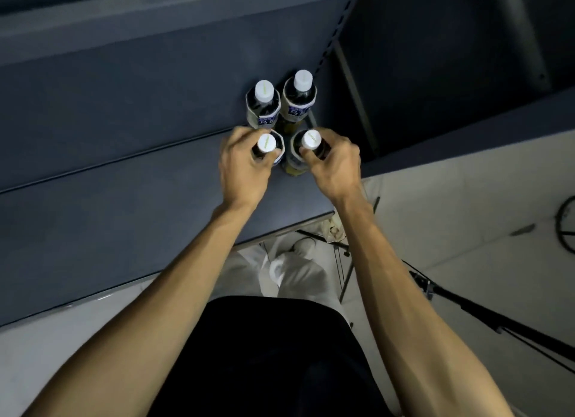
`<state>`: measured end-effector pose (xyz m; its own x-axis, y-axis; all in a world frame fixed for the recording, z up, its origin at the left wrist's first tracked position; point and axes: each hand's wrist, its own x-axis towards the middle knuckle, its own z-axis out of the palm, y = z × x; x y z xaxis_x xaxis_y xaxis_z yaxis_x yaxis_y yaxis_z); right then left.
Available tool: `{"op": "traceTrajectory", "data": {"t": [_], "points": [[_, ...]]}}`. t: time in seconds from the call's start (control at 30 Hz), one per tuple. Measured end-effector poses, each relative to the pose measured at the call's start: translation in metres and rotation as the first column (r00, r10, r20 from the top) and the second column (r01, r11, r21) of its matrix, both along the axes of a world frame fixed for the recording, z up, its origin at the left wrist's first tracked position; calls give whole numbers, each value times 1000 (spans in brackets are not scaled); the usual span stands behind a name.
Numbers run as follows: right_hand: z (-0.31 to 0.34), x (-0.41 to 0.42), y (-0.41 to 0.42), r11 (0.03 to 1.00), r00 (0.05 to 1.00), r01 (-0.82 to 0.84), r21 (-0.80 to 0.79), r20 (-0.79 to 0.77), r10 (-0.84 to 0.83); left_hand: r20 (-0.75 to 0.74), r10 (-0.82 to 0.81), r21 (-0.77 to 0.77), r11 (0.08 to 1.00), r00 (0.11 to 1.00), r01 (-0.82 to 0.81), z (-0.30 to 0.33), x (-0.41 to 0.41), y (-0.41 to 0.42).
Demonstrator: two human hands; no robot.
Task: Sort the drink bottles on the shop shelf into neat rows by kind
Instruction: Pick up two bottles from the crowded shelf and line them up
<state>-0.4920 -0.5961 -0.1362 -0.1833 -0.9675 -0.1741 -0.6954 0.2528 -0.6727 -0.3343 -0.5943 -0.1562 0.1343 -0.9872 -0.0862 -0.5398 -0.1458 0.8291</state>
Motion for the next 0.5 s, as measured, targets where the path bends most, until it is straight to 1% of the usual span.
{"op": "traceTrajectory", "data": {"t": [0.07,0.33,0.5], "points": [[-4,1,-7,998,998,-66,-15,-15,66,1,1,-6,1000,1000,-1,2,-4,-7],[-3,-14,-35,988,988,-148,-39,34,149,48,-6,6,1000,999,6,8,-12,-23],[-6,-16,-48,983,983,-182,6,38,182,93,-21,10,1000,995,20,8,-16,-27]]}}
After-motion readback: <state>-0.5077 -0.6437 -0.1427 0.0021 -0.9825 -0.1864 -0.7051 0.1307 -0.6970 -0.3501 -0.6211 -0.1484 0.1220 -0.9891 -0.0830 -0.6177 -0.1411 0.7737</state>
